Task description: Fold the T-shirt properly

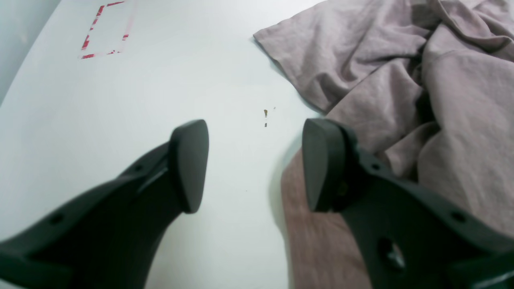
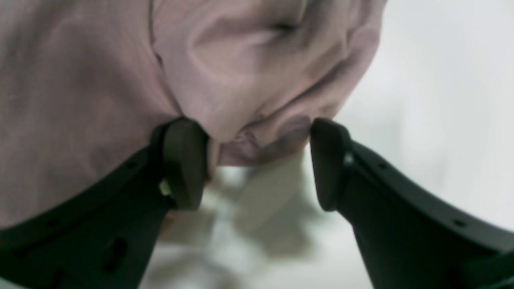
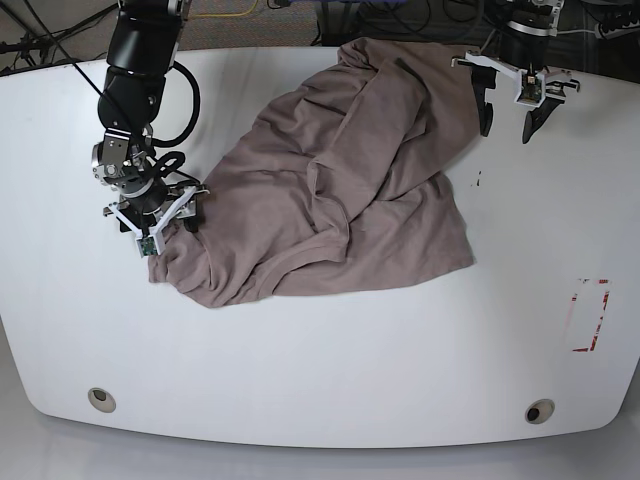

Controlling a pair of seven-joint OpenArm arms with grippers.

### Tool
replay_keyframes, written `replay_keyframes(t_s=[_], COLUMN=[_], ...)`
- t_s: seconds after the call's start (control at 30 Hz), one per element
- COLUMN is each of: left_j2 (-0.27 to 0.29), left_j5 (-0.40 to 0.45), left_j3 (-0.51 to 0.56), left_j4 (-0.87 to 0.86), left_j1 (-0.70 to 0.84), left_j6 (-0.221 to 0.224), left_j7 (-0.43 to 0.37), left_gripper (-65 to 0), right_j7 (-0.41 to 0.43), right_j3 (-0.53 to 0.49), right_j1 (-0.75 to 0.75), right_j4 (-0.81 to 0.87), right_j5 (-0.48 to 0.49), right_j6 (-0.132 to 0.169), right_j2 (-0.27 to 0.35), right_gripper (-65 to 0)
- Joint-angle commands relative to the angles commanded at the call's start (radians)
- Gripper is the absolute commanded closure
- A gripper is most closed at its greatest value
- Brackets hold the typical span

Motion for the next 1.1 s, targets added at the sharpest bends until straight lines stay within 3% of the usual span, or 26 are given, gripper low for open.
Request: replay_keyframes(t_s=[0.23,0.3,0.63,0.7,0.83,1.1], left_j2=[0.001,0.002,0.000,-0.001,0.000,0.006], left_j5=[0.000,0.006,0.007,0.009,0.010,0.010], left_j3=[0.001,-0.002,-0.002,-0.007,-0.018,-0.051], left_j4=[0.000,0.012,0.013,0.018,0.026,0.045], left_j1=[-0.005,0.000,0.005,0.001,-0.003,-0.025], left_j6=[-0.002,-0.004,-0.003,-0.002,-0.005,-0.024], left_j7=[-0.002,0.003,0.007,0.006,0.026,0.097], left_gripper=[-34.7,-35.0,-35.1,-34.8,-34.9,-35.5], right_j7=[-0.001,-0.015,-0.032,-0.027,-0.029,-0.030], right_j3=[-0.004,-0.012,-0.013,-0.014,-0.014,-0.007], right_j1=[-0.008,-0.009,-0.014,-0.010,-0.011,-0.018], right_j4=[0.015,0.028,0.051,0.034,0.034,0.028], right_j5=[-0.005,0.008,0.039,0.027,0.025,0.022], right_j6=[-0.005,0.002,0.025,0.031,0.030,0.029], right_j2=[-0.022,-0.047,-0.052,-0.050,-0.048,-0.038], right_gripper=[-36.3,-32.5,-20.3,-14.1,-8.0,-3.8])
